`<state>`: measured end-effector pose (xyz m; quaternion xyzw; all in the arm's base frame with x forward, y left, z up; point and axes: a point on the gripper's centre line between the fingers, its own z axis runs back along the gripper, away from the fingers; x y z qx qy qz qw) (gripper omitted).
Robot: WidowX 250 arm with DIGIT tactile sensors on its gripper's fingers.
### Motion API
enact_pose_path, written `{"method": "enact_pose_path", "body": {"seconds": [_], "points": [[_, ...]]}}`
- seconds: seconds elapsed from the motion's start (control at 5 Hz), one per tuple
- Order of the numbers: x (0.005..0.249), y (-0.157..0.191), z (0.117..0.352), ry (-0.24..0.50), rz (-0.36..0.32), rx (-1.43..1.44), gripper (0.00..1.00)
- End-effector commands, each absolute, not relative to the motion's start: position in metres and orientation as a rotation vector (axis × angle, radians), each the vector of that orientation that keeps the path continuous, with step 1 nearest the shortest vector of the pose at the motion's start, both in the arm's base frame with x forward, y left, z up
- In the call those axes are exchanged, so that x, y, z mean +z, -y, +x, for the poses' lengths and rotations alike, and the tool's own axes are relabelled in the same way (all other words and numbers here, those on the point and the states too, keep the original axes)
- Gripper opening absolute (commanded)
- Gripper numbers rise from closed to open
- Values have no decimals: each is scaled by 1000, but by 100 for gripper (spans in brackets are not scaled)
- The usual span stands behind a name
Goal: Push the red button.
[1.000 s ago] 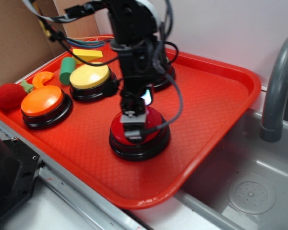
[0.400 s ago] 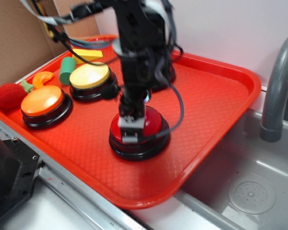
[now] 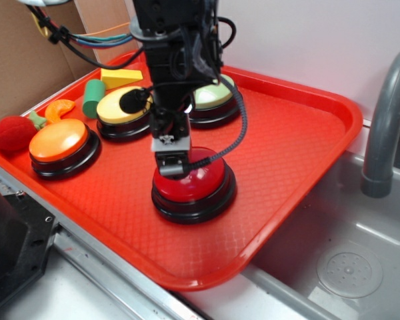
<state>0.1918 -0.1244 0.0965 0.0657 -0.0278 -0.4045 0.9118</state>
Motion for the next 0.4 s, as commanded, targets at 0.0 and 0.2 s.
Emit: {"method": "enact_pose_path", "body": {"seconds": [0.0,0.2], "points": [[119,133,187,67,72,-712,100],[123,130,185,83,74,-689,100]]}}
